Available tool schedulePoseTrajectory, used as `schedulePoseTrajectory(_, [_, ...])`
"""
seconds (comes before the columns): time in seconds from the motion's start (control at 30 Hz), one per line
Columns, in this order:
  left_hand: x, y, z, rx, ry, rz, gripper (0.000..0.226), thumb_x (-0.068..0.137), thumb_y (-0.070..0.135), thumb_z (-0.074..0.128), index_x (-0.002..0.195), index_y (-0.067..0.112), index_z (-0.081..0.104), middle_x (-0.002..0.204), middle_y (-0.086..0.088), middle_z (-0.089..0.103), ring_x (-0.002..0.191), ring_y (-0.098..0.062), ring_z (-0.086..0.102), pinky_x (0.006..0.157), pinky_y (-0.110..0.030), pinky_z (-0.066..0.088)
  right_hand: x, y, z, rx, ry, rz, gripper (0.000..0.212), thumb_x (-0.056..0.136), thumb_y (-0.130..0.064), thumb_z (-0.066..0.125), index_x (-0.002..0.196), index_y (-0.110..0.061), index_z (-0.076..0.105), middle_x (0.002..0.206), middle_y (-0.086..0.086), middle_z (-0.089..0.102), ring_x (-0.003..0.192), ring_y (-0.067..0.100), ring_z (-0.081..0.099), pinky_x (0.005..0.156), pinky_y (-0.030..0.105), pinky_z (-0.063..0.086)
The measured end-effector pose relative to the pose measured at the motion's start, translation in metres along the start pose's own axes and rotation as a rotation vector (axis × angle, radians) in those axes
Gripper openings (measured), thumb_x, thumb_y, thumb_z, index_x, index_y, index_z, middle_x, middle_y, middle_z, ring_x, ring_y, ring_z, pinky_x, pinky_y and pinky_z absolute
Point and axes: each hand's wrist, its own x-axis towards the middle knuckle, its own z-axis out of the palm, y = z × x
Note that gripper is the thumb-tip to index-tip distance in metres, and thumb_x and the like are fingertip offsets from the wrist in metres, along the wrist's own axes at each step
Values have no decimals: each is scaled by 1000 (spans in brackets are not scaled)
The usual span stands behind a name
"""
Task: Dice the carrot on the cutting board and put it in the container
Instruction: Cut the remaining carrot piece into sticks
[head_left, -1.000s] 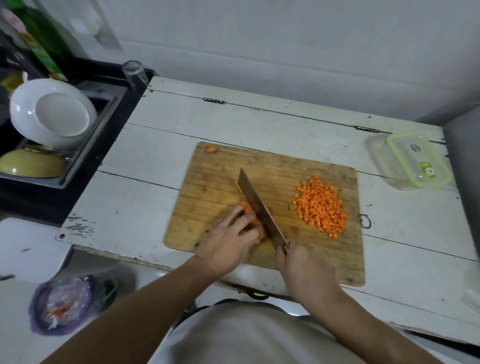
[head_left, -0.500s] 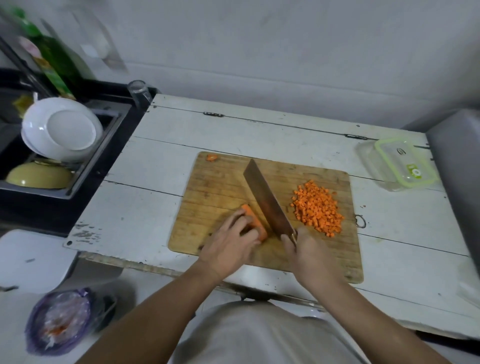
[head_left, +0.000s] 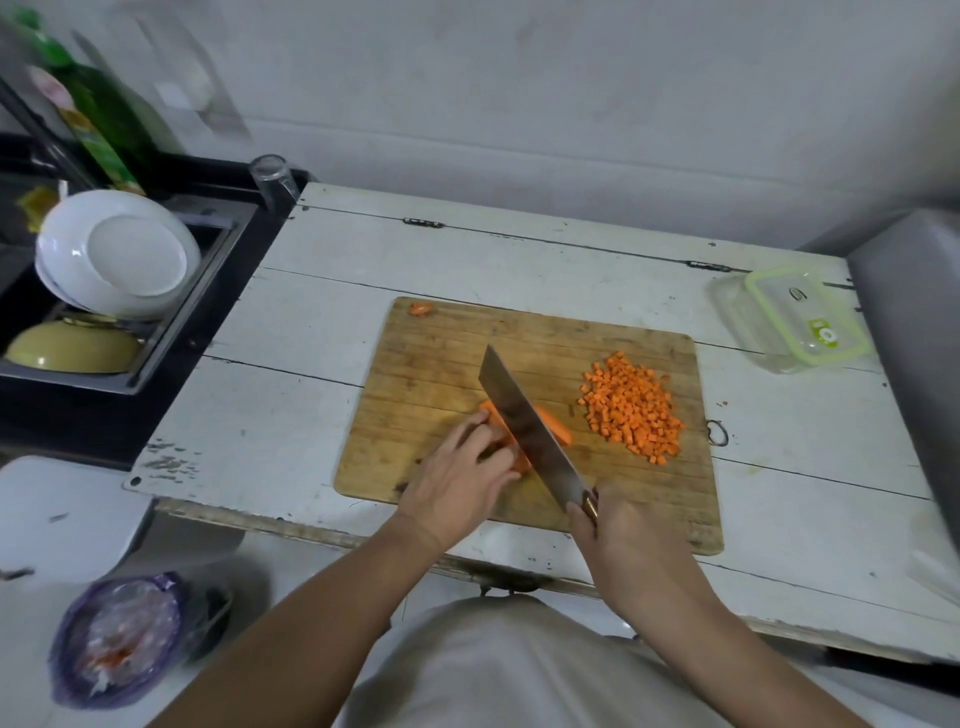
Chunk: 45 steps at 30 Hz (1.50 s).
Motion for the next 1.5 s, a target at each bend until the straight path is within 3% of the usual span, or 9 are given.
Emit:
schedulePoseTrajectory(0.27, [1,2,-1,12,2,2,22,100,36,58,115,23,68,137,-2,57,143,-29,40,106,-47,51,-10,-5,-2,-43,-2,26,27,105,-43,42,90,-20,42,70,-4,46,60,17,43,44,25,22])
schedulePoseTrajectory(0.4, [-1,4,1,22,-5,0,23,102,36,55,116,23,68,142,-4,54,145,-30,38,108,-47,49,-10,-8,-3,-46,-23,26,25,105,-41,43,90,-20,41,68,-7,43,57,8,39,44,24,22])
schedulePoseTrajectory(0.7, [0,0,5,-1,-29,-24,26,101,38,53,116,24,68,140,-2,54,145,-32,38,103,-50,53,-1,-2,-4,-47,-70,28,26,104,-42,45,90,-20,44,79,2,60,67,19,56,47,26,32])
schedulePoseTrajectory(0.87, [1,0,5,0,39,-2,22,95,33,66,113,21,72,129,-5,63,137,-34,48,101,-48,54,12,-3,1,-5,-92,45,25,104,-40,46,94,-18,49,80,2,61,72,23,58,57,33,42])
schedulePoseTrajectory(1.07, [0,-5,8,-6,45,16,20,97,32,64,111,21,73,126,-6,65,136,-35,48,101,-49,54,24,-10,10,-127,-66,66,25,105,-40,42,94,-18,46,70,-4,48,65,21,49,44,22,24])
schedulePoseTrajectory(1.27, [1,-5,10,9,39,41,19,94,21,68,113,18,70,126,-8,62,134,-38,48,98,-50,54,45,-32,17,-58,-29,47,29,106,-39,41,112,-11,48,94,10,67,79,32,65,53,33,36])
schedulePoseTrajectory(1.33, [-1,-4,7,3,28,35,18,96,22,64,113,19,67,127,-8,60,136,-36,45,96,-50,55,50,-33,17,17,-31,43,31,107,-39,41,113,-10,47,88,10,64,75,34,62,52,35,34])
schedulePoseTrajectory(1.4, [-1,-2,6,-7,40,21,19,100,30,59,114,21,67,127,-6,59,139,-32,43,98,-48,54,48,-24,15,71,-22,71,33,105,-43,42,112,-12,49,77,2,57,63,24,55,48,35,34])
schedulePoseTrajectory(1.5, [-2,-2,6,-7,59,9,24,99,35,59,113,20,70,127,-5,62,140,-29,45,107,-45,50,37,-9,12,84,13,75,30,103,-47,43,107,-18,52,75,0,60,66,25,59,57,37,46])
